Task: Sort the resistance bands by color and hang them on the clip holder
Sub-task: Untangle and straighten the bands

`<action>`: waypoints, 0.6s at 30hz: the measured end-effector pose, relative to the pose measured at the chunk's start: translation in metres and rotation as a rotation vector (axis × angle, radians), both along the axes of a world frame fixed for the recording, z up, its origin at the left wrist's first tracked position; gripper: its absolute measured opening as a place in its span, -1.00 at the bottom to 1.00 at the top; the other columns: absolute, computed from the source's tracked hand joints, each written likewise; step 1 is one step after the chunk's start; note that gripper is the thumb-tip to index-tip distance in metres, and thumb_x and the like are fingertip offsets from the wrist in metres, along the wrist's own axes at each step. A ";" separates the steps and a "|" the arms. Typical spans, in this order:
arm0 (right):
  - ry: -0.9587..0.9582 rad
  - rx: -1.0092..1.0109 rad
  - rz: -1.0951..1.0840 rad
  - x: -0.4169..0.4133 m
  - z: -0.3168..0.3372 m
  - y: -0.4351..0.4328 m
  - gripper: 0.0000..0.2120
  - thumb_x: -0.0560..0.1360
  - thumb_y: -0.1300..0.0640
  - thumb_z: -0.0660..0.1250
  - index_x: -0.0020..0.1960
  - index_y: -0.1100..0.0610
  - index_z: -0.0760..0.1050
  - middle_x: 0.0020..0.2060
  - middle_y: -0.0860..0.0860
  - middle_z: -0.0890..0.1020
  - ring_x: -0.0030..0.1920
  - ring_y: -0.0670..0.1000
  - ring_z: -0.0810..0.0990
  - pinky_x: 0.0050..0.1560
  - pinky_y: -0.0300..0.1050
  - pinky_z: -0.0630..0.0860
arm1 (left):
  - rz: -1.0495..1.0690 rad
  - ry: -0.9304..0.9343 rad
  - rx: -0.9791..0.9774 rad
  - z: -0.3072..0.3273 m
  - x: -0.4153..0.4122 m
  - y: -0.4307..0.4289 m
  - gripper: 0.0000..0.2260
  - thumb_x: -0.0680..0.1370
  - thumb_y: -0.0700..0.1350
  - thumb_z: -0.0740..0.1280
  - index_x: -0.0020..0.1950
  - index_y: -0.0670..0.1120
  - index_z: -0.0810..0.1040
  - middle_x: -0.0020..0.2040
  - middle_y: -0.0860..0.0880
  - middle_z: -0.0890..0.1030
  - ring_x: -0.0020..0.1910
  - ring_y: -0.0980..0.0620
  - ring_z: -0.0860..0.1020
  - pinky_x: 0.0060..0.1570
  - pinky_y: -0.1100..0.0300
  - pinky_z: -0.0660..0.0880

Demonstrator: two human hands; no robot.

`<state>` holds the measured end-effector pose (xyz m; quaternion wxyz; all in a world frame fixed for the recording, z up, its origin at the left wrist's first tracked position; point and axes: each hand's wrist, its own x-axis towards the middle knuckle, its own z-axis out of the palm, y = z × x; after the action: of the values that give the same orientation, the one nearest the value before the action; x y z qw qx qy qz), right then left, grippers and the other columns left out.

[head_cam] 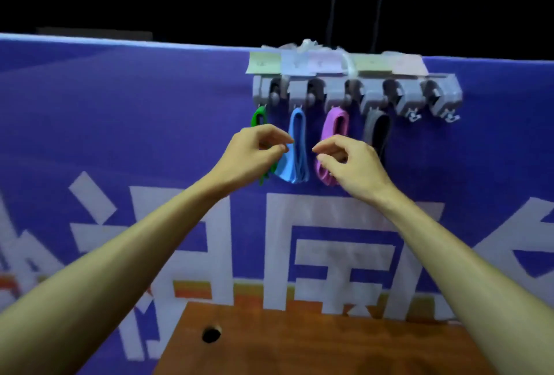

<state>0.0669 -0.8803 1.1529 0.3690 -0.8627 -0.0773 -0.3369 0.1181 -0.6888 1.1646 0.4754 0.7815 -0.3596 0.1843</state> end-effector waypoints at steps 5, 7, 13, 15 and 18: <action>0.277 -0.090 0.089 0.016 -0.080 0.069 -0.87 0.52 0.19 0.33 0.01 0.05 0.62 -0.18 -0.18 0.63 -0.19 -0.24 0.57 -0.12 -0.35 0.46 | 0.055 0.230 -0.033 -0.075 0.006 0.076 -0.82 0.53 -0.24 0.31 -0.03 0.00 0.65 -0.08 0.05 0.68 -0.03 0.13 0.62 0.01 0.23 0.51; 0.441 -0.135 0.138 0.018 -0.121 0.093 -0.87 0.54 0.13 0.33 0.05 0.02 0.61 -0.15 -0.20 0.61 -0.16 -0.24 0.56 -0.11 -0.34 0.44 | 0.079 0.351 -0.038 -0.110 0.008 0.105 -0.81 0.54 -0.26 0.30 0.02 -0.01 0.63 -0.04 0.02 0.67 -0.02 0.13 0.61 0.03 0.22 0.50; 0.838 -0.277 0.266 0.010 -0.247 0.152 -0.78 0.55 0.06 0.34 0.17 0.04 0.58 0.08 -0.07 0.60 0.09 -0.08 0.55 0.12 -0.19 0.48 | 0.135 0.720 0.140 -0.239 -0.002 0.173 -0.80 0.54 -0.26 0.30 0.10 -0.04 0.58 0.00 0.04 0.62 -0.07 0.21 0.56 -0.22 0.51 0.42; 0.988 -0.241 0.259 0.009 -0.289 0.167 -0.78 0.53 0.07 0.34 0.16 0.03 0.59 0.09 -0.02 0.63 0.12 -0.01 0.58 0.12 -0.17 0.47 | 0.151 0.834 0.179 -0.287 -0.011 0.191 -0.83 0.54 -0.27 0.31 0.09 -0.09 0.58 0.01 -0.02 0.62 -0.02 0.11 0.56 -0.09 0.37 0.47; 1.114 -0.167 0.231 0.001 -0.343 0.187 -0.78 0.50 0.09 0.34 0.14 0.02 0.60 0.06 0.01 0.65 0.11 0.04 0.59 0.05 -0.18 0.46 | 0.173 0.996 0.231 -0.350 -0.030 0.210 -0.84 0.53 -0.27 0.32 0.09 -0.13 0.58 -0.03 -0.05 0.59 -0.04 0.06 0.54 -0.02 0.22 0.46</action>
<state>0.0680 -0.6929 0.8102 0.3191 -0.9223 0.0084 0.2181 0.0886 -0.4784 0.8142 0.4827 0.8486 -0.0416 -0.2124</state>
